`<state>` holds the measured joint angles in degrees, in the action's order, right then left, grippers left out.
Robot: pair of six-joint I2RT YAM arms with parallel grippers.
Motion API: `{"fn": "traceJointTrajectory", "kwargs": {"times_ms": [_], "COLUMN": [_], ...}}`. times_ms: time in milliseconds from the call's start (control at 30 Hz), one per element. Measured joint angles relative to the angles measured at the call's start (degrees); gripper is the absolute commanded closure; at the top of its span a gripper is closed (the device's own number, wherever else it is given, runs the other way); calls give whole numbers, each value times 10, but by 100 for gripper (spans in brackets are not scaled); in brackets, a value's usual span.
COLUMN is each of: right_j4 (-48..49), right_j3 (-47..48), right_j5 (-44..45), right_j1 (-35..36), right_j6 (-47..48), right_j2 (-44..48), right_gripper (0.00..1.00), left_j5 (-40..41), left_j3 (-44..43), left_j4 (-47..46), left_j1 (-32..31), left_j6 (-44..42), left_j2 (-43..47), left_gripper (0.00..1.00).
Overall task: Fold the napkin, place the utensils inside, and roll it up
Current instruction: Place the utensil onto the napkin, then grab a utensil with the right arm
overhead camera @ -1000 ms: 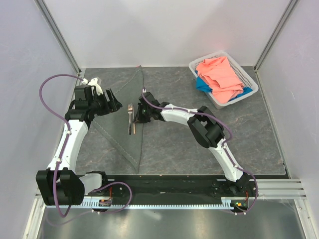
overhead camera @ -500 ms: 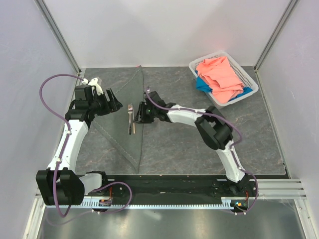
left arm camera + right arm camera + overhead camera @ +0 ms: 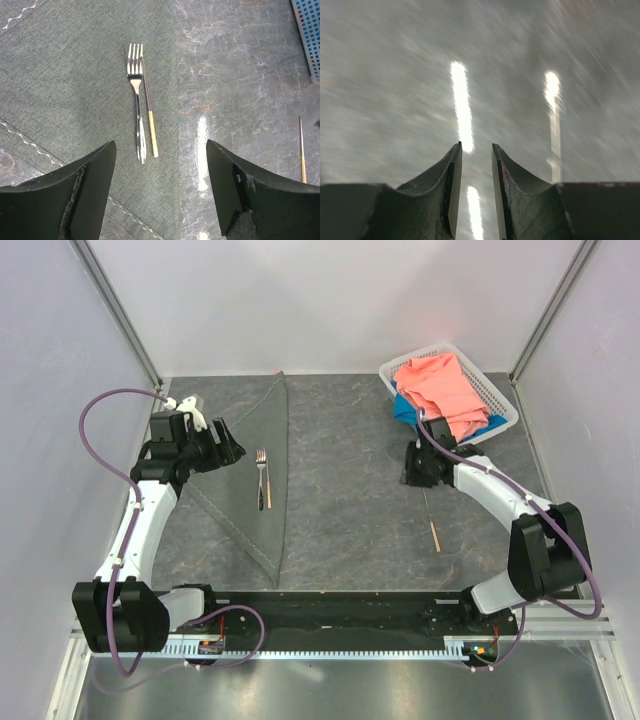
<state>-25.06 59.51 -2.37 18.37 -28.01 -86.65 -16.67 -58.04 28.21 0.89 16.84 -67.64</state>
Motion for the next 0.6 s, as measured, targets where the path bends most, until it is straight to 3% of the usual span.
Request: {"fn": "traceJointTrajectory", "kwargs": {"times_ms": [233,600], "right_j4": [-146,-183], "right_j3": [-89,-122], "right_j5": [65,70], "right_j1": [-45,-77], "right_j6": [49,69], "right_j2": [23,23], "right_gripper": [64,67], "left_j5": [-1,-4], "left_j3": [0,0], "left_j4": [0,0], "left_j1": [0,0], "left_j6": [0,0], "left_j2": [0,-2], "left_gripper": [20,20]}}
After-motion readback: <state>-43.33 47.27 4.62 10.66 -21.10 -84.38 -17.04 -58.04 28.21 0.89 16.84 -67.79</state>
